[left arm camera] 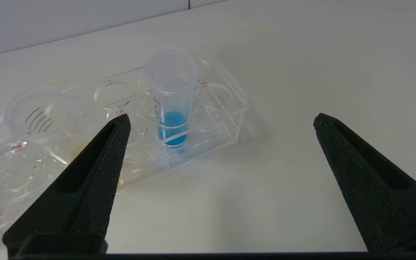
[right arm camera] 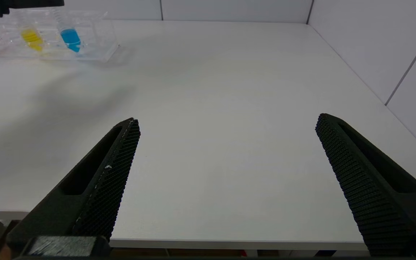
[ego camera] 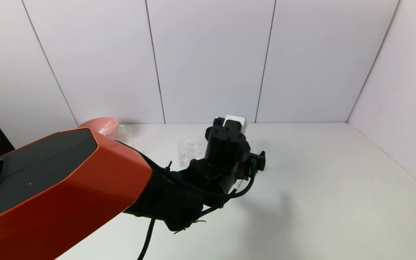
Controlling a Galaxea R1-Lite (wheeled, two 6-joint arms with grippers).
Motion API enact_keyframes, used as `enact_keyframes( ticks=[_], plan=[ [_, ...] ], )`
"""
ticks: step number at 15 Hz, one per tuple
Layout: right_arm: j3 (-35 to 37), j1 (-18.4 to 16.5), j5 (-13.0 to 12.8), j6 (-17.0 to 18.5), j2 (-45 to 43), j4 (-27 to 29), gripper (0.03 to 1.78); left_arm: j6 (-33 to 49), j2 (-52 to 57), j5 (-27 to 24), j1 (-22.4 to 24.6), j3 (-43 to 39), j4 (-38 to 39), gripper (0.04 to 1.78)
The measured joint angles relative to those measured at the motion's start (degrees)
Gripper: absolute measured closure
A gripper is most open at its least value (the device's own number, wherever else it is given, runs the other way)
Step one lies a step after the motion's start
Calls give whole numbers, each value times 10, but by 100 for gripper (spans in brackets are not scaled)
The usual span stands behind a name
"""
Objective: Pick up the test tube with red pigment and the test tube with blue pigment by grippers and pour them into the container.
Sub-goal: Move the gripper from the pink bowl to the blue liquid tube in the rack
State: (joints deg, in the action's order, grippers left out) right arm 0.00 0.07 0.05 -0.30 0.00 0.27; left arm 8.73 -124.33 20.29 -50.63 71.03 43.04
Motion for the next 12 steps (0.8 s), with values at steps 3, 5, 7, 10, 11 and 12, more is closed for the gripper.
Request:
enact_keyframes(
  ticks=[3,5,7,10,11,12],
  plan=[
    [0,0,0,0,0,0,4,1,-17,0,2,26,-18,5],
    [0,0,0,0,0,0,4,3,-28,0,5,45,-28,5],
    [0,0,0,0,0,0,4,5,-42,0,7,68,-42,5],
    [0,0,0,0,0,0,4,7,-64,0,12,101,-55,5],
    [0,0,0,0,0,0,4,7,-71,1,14,112,-59,5],
    [0,0,0,0,0,0,4,7,-77,3,16,119,-60,5]
  ],
)
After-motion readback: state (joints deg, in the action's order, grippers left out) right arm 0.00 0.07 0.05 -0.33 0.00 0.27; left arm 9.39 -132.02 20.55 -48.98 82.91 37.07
